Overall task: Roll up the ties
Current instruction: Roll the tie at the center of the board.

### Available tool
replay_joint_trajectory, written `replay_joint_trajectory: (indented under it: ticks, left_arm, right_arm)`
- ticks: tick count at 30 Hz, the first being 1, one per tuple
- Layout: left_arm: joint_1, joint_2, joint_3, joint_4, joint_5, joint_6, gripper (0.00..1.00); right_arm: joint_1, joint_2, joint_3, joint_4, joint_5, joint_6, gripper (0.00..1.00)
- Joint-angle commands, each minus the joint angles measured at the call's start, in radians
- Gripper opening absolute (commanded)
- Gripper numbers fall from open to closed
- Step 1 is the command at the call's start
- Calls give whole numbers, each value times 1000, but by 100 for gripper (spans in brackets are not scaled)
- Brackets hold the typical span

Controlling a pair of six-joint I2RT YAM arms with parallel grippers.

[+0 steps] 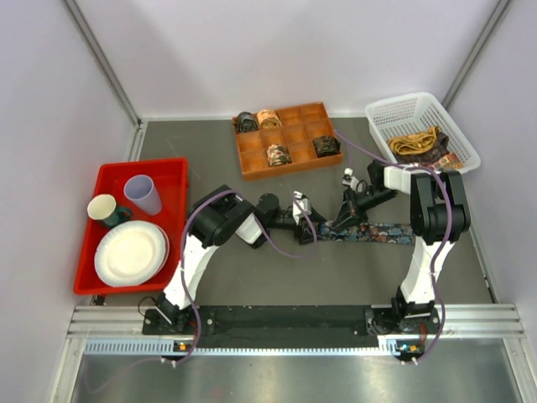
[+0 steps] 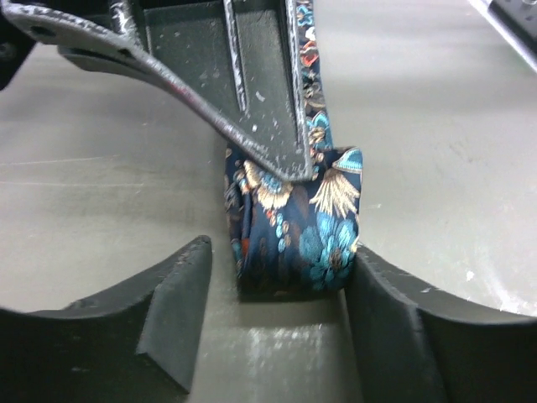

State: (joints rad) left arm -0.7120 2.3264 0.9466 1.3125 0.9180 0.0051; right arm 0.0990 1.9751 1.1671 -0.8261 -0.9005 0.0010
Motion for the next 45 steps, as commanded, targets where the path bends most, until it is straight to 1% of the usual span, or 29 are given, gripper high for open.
replay_joint_trajectory:
  ticks: [1,5,6,8,9,10,11,12,15,16,17,18,19,20,21,22,23,24,25,26,27,28,30,31,32,34,38,42,45]
  left_arm:
    - [-26,57,23,-219,-24,-76,63]
    - [-26,24,32,-340,-28,-13,63]
    - [-26,16,29,-360,-27,11,65]
    - [-29,5,24,-366,-22,15,67]
    - [-32,5,38,-378,-18,18,65]
    - [-35,2,49,-439,-18,38,63]
    - [-40,2,58,-468,-22,53,57]
    - [-41,2,70,-496,-22,65,47]
    - [-37,-15,81,-583,-28,101,37]
    - [-37,-28,87,-623,-36,136,29]
    - [-37,-38,98,-728,-48,157,24]
    - [-37,-48,100,-774,-83,182,20]
    - [-37,-74,100,-835,-103,241,16]
    - [-37,-88,106,-949,-120,269,9]
    - [-37,-99,113,-1022,-145,298,6]
    - [-38,-119,122,-1088,-174,350,3]
    - [-38,-130,129,-1175,-198,364,0]
    - [-38,-139,133,-1217,-220,378,0]
    - [-40,-156,139,-1254,-270,407,0]
    - [-43,-162,150,-1292,-292,421,0]
    - [-46,-168,159,-1370,-324,435,0]
    - [-50,-176,167,-1401,-373,459,0]
    - [-61,-176,202,-1496,-413,487,0]
    - [-69,-174,213,-1516,-447,493,0]
    - [-75,-173,231,-1538,-461,503,0]
    - [-87,-174,244,-1591,-482,524,0]
    - [-109,-177,273,-1654,-479,564,0]
    - [-115,-164,308,-1728,-446,595,0]
    - [-116,-153,327,-1756,-429,617,2]
  right_arm:
    - [13,61,-7,81,221,-49,0]
    - [13,62,-9,82,219,-47,0]
    - [13,61,-10,82,218,-47,0]
    - [11,59,-15,87,218,-47,0]
    - [13,57,-15,87,218,-47,0]
    - [13,56,-15,87,218,-47,0]
    - [13,56,-15,87,219,-47,0]
    - [11,54,-14,85,218,-48,0]
    - [13,56,-4,79,209,-55,0]
    - [15,57,-1,74,204,-56,0]
    - [15,62,8,67,198,-58,0]
    - [15,62,15,59,178,-68,0]
    - [15,62,22,35,167,-75,3]
    - [13,54,35,24,157,-84,9]
    - [11,45,42,13,137,-104,16]
    - [13,36,48,-7,132,-111,31]
    - [11,28,58,-19,130,-117,37]
    - [8,4,63,-34,114,-134,40]
    - [7,-5,66,-47,107,-139,48]
    - [2,-18,68,-71,98,-147,49]
    - [-7,-36,66,-80,80,-157,49]
    - [-12,-45,63,-87,71,-162,50]
    - [-18,-62,49,-97,28,-174,51]
    - [-18,-67,36,-91,12,-173,50]
    - [-18,-70,29,-75,-32,-168,50]
    - [-18,-71,16,-48,-69,-142,49]
    - [-16,-62,-11,15,-129,-104,49]
    - [1,-36,-18,30,-114,-99,43]
    - [24,-27,-35,45,-60,-87,40]
